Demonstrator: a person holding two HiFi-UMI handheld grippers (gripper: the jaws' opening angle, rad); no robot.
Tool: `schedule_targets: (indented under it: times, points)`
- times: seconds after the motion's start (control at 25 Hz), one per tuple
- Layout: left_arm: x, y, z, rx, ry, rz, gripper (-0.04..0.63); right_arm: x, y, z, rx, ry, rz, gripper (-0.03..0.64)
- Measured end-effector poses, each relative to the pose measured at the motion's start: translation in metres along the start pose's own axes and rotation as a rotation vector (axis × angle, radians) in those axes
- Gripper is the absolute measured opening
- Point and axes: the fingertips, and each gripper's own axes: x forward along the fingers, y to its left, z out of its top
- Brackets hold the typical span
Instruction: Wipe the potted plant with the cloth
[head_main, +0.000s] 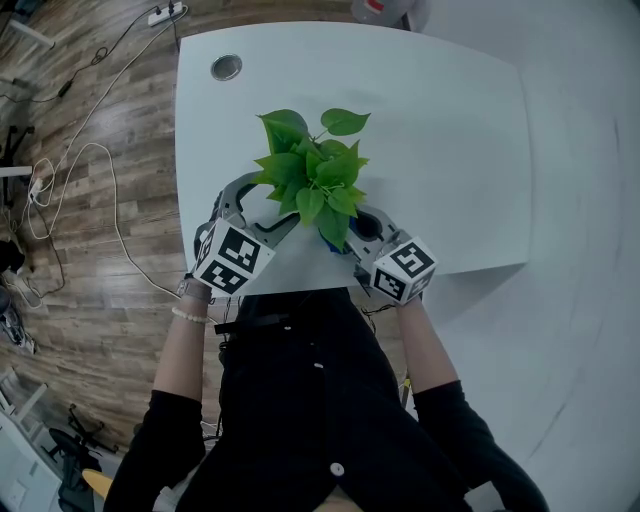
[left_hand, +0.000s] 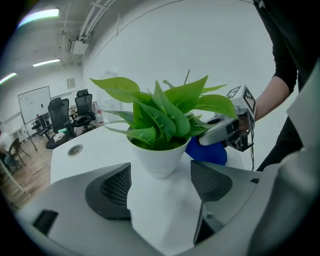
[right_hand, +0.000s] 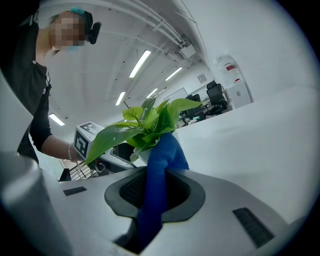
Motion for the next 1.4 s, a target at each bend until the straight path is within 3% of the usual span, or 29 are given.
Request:
schedule_targets:
  times: [0.36,0.52,0.76,0.96,1.4]
  points:
    - [-0.017,0.039,-0.009,0.021,0.005,0.055,0.358,0.002,-0.001,0.001,0.000,0.008,-0.015,0.087]
    - [-0.017,0.052,0.000,0.021,-0.026,0.101,0.170,0.003,-0.001,-0.002,-0.003,0.015,-0.026,0.087]
    - [-0.013,0.053,0.018,0.036,-0.076,0.092,0.104,0.008,0.008,-0.013,-0.010,0.042,-0.024,0.087]
    - [-0.010,0.049,0.002,0.005,-0.051,0.093,0.090,0.014,0.021,-0.021,-0.015,0.062,-0.005,0.087]
    - [-0.007,0.047,0.002,0.021,-0.057,0.081,0.084,0.049,0.068,-0.036,-0.077,0.127,0.104,0.087]
